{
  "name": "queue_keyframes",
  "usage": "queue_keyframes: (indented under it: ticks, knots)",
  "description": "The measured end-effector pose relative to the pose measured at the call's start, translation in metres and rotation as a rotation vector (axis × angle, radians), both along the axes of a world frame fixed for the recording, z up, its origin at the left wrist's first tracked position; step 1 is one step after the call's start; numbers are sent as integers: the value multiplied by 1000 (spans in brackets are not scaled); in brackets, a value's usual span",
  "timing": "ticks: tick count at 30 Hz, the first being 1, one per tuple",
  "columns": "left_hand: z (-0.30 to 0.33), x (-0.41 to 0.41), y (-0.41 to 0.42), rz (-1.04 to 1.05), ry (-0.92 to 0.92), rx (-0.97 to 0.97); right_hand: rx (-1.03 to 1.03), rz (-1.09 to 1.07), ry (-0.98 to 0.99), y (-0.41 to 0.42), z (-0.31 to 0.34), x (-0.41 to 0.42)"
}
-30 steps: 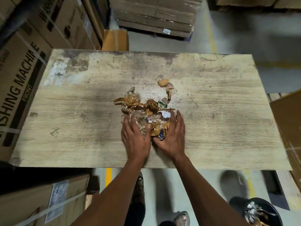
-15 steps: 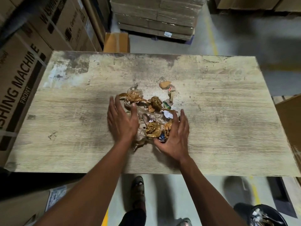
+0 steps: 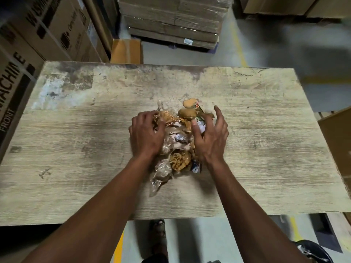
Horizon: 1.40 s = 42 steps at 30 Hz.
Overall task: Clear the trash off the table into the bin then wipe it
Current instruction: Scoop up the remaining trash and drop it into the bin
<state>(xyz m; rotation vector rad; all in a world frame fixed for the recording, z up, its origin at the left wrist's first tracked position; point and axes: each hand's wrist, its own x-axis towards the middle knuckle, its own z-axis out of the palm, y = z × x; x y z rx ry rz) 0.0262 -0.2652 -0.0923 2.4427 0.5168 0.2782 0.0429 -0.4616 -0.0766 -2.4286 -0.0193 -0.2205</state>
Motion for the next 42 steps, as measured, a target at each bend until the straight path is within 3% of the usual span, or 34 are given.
queue_keyframes:
  ticks: [3, 8, 11, 16, 19, 23, 31, 35, 42]
  knots:
    - [4, 12, 1, 26, -11, -56, -37, 48, 46, 3, 10, 42]
    - [-3, 24, -7, -180, 120, -130, -247, 340, 337, 13, 4, 92]
    - [-1, 25, -8, -197, 60, -206, -210, 437, 320, 14, 6, 89]
    - [6, 12, 4, -94, -7, -250, 56, 253, 162, -14, 14, 65]
    - [11, -6, 6, -23, 35, -231, 45, 138, 204, -29, 10, 43]
    - [10, -20, -10, -136, 141, -249, -10, 142, 309, -25, -7, 14]
    - [-12, 8, -36, -241, 45, -282, 48, 94, 160, 5, -32, 22]
    - [-20, 13, -48, -246, -76, -397, 238, 70, 85, 15, -38, 23]
    - [-17, 18, -64, -325, -78, -501, 546, -69, 46, 27, -35, 26]
